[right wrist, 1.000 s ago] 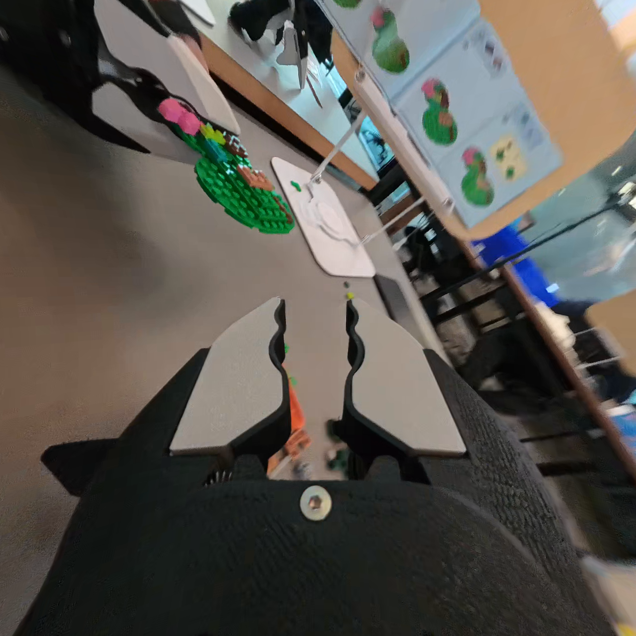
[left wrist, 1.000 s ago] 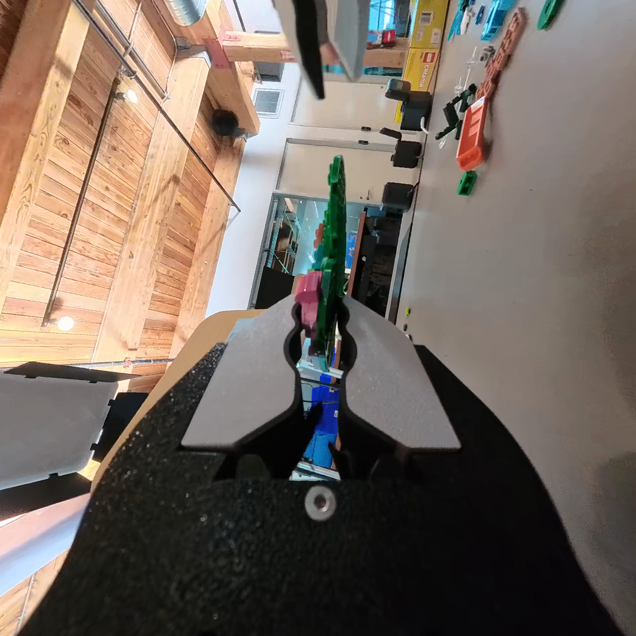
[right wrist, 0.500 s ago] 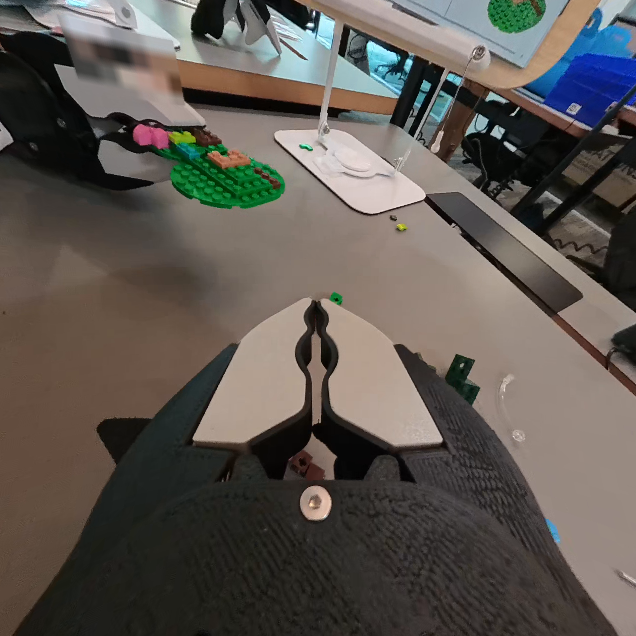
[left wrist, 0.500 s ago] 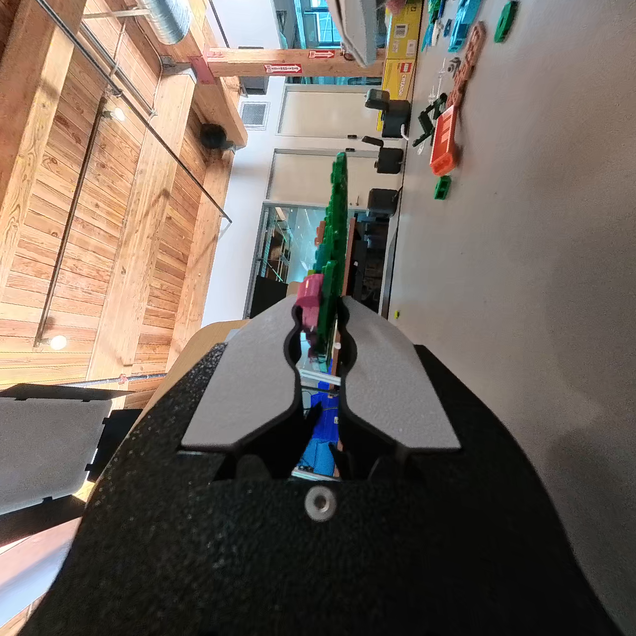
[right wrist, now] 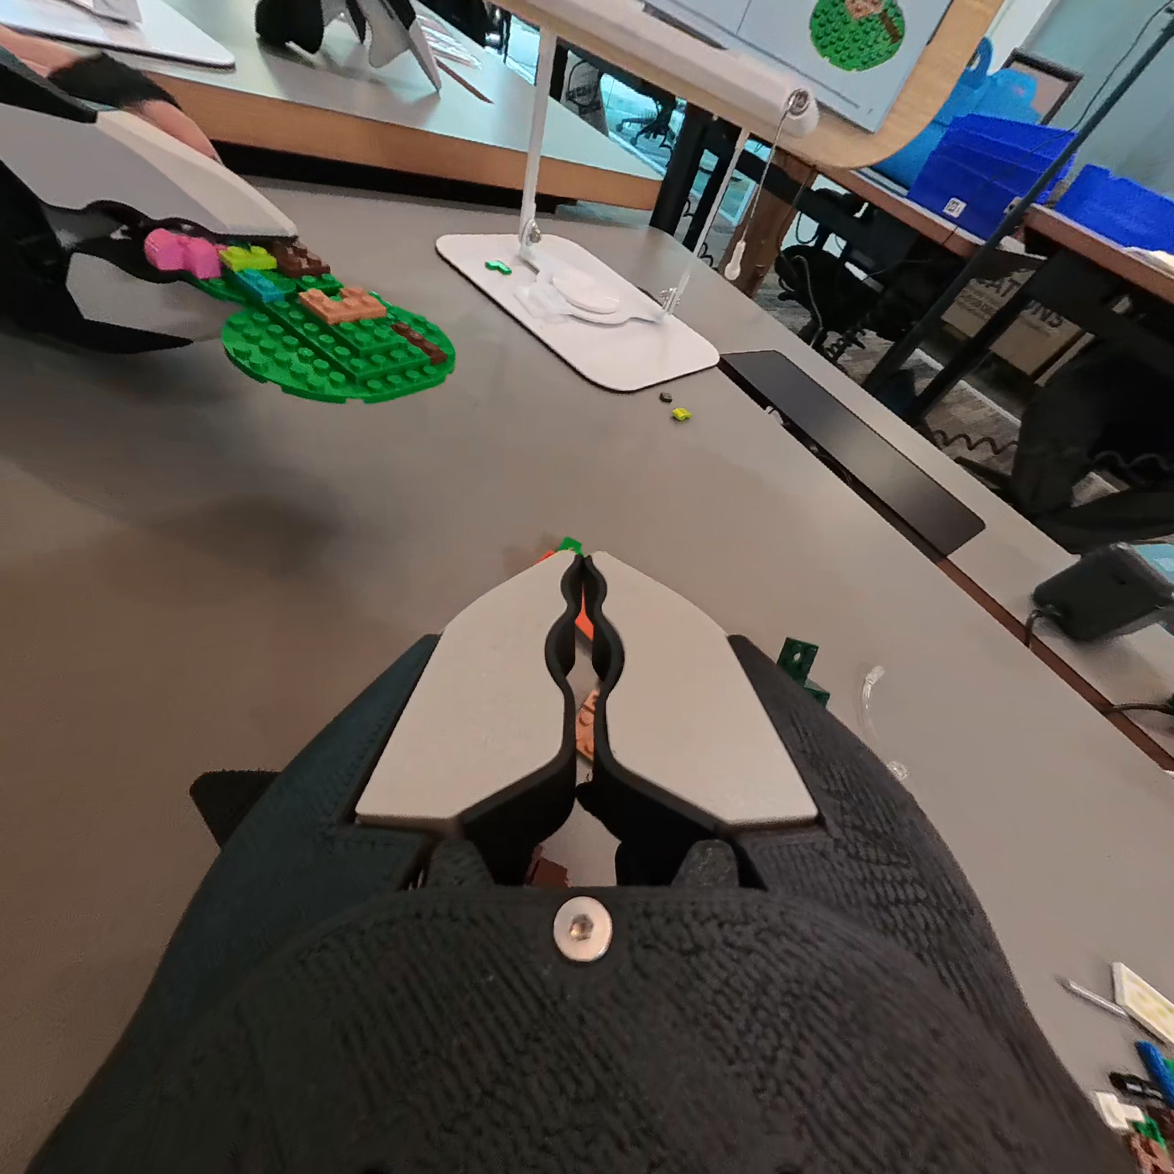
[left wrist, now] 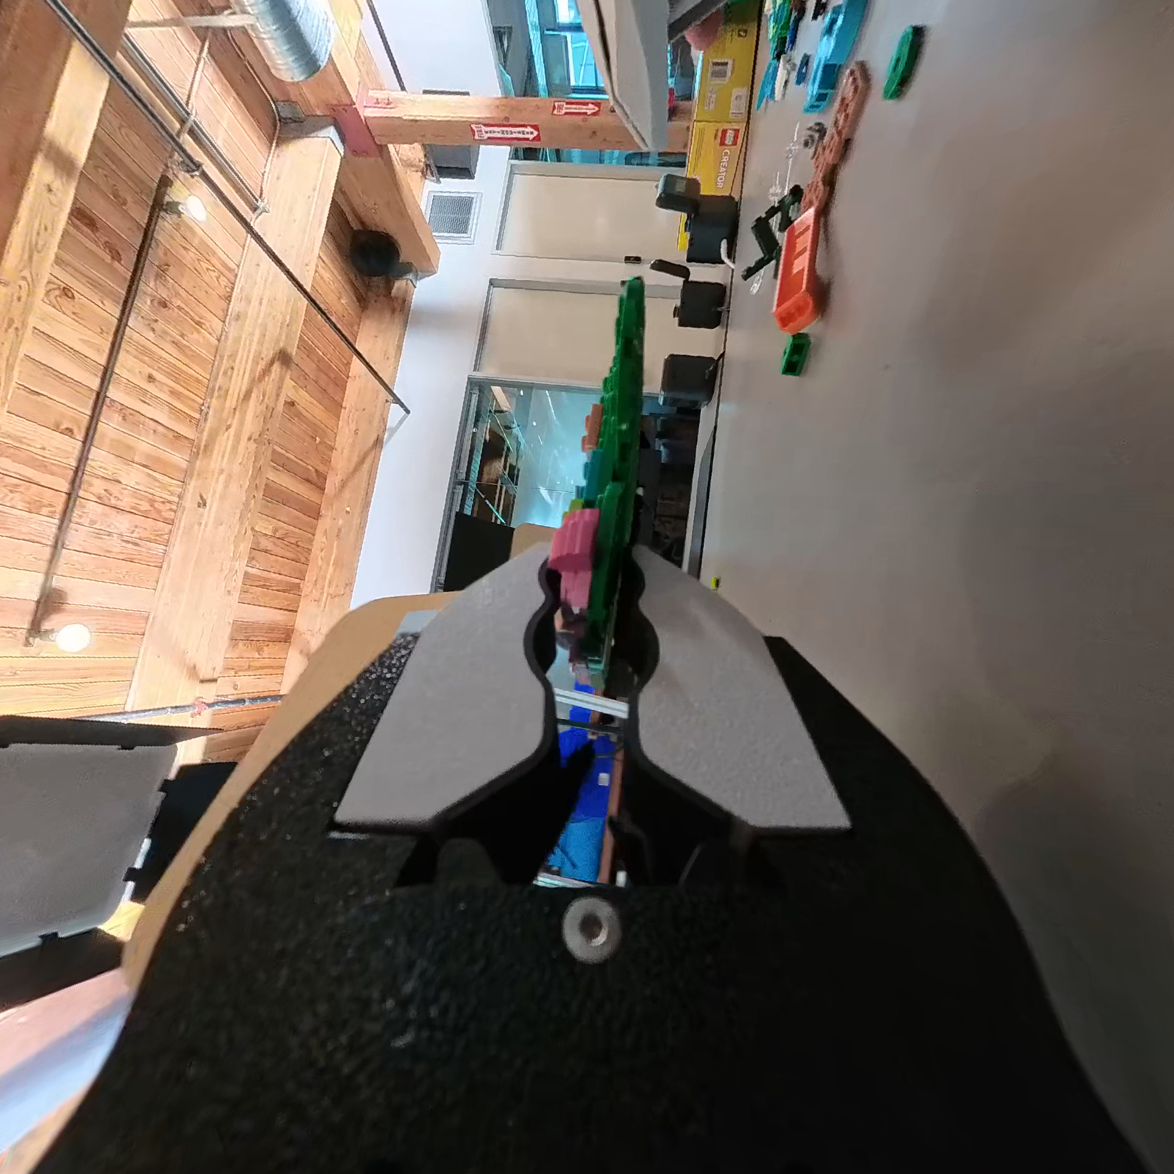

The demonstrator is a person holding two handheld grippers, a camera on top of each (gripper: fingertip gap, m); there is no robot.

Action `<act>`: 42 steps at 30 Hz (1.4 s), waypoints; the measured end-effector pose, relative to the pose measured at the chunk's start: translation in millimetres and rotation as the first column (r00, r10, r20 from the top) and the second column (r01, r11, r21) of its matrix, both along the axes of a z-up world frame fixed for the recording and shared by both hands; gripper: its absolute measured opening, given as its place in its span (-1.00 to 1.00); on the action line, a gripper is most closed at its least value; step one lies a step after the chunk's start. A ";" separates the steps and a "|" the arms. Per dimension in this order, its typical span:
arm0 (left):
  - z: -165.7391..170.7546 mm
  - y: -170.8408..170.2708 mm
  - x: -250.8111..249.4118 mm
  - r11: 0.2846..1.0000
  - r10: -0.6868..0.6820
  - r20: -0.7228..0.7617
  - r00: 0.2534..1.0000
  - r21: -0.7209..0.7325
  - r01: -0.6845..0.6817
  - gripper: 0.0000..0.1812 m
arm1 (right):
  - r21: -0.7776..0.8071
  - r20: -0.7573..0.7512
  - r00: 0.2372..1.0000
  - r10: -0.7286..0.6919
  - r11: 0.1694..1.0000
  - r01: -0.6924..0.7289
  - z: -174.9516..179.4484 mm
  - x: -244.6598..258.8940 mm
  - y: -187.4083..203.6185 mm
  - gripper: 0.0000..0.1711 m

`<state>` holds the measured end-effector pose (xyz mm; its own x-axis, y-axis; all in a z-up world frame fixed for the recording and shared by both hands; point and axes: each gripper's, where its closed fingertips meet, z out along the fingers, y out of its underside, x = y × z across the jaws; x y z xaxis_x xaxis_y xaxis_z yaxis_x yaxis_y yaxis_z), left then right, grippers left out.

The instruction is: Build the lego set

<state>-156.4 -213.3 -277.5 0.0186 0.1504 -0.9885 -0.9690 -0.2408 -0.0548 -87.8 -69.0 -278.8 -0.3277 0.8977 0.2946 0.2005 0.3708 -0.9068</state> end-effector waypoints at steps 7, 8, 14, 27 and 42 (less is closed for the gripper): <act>0.5 -0.8 -8.3 1.000 0.004 0.105 0.995 0.012 -0.006 -0.81 | 0.045 -0.015 0.999 -0.029 0.999 0.030 1.9 0.1 5.2 -1.00; 0.5 -0.8 -8.1 1.000 0.004 0.106 0.994 0.012 -0.005 -0.81 | 0.054 -0.016 0.999 -0.033 0.998 0.033 1.7 0.0 5.6 -1.00; -2.4 0.1 -7.5 1.000 0.004 0.103 0.995 0.000 -0.004 -0.81 | 0.086 -0.022 0.999 -0.040 0.995 0.042 1.1 -0.5 5.7 -1.00; -6.9 1.6 -6.9 1.000 0.007 0.098 0.995 -0.019 -0.006 -0.81 | 0.128 -0.044 0.997 -0.064 0.989 0.069 3.9 -0.9 9.7 -1.00; -13.8 3.8 -8.5 0.998 0.023 0.104 0.994 -0.059 -0.017 -0.81 | 0.159 -0.034 0.998 -0.047 0.986 0.052 2.2 0.2 7.0 -1.00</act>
<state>-164.9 -209.5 -291.3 0.1203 0.0940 -0.9883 -0.9535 -0.2660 -0.1414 -87.6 -62.0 -276.6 -0.2729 0.8533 0.4442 0.1961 0.5014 -0.8427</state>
